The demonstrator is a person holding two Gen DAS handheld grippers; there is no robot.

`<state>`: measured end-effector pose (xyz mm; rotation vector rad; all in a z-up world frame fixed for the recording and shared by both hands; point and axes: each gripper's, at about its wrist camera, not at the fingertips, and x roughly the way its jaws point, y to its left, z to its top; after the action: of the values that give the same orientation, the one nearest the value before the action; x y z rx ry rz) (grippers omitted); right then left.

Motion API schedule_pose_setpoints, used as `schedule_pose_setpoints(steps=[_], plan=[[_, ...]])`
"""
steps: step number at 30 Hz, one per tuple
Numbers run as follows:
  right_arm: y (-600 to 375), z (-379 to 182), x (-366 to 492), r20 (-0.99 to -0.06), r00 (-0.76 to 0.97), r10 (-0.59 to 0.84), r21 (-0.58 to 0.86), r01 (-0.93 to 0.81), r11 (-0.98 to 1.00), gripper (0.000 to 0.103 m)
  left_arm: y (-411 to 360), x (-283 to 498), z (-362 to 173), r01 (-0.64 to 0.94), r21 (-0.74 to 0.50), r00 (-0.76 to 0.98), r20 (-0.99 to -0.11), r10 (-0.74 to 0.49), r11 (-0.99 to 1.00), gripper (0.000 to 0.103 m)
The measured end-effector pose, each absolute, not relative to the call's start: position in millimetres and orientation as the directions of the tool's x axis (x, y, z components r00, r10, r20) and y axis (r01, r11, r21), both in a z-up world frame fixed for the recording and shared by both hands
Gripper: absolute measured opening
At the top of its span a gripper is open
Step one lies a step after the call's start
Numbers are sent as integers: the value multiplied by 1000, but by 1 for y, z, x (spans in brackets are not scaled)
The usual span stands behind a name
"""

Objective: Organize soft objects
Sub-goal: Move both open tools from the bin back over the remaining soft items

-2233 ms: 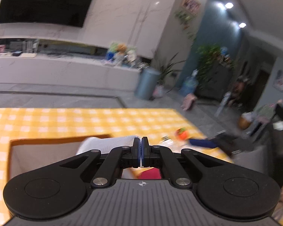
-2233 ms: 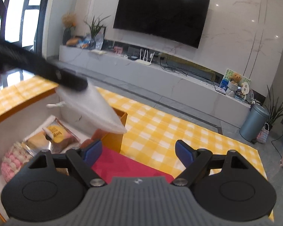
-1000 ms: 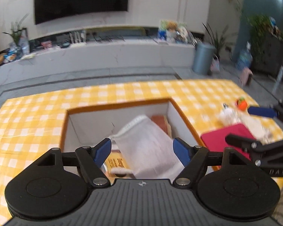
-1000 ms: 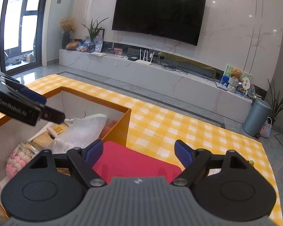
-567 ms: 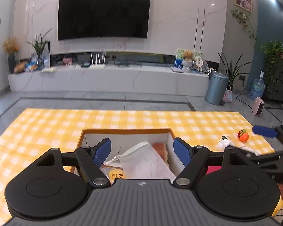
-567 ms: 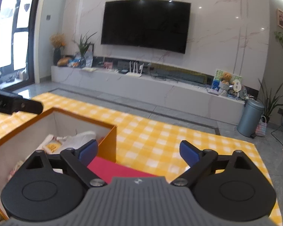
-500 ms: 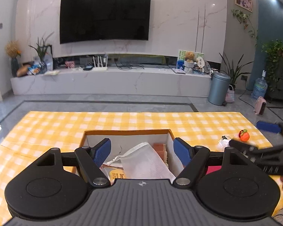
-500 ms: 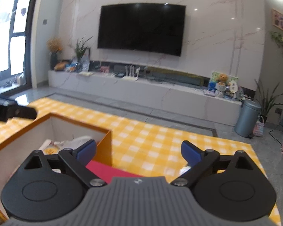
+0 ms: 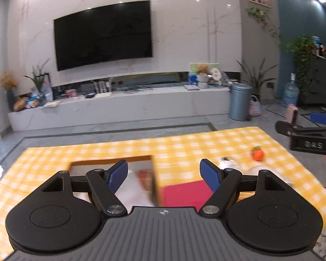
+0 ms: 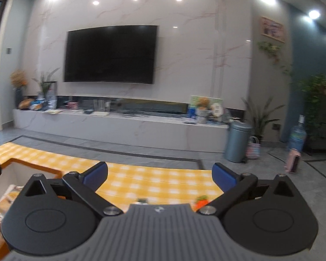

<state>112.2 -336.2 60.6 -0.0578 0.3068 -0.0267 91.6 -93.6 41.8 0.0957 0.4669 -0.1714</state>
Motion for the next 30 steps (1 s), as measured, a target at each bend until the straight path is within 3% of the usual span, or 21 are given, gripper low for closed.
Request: schedule_pose_setpoints(steps=[5,15,22,30], plan=[[-373,51,112,-339,931,-137,-48,129,991,100,-138,99,28,244,67,846,-503,-178,967,89],[-434,8,124,-506,835,-217,51,280,959,100,-203,130,-14,305,60,739,-644,-197,950,89],[-448,-31,153,-602,772,-203,72,305,949,100,-245,173,-40,374,27,634,-737,-233,927,89],[-466,-51,159,-656,722,-219,85,359,929,100,-263,237,-63,325,-38,536,-816,-217,945,89]])
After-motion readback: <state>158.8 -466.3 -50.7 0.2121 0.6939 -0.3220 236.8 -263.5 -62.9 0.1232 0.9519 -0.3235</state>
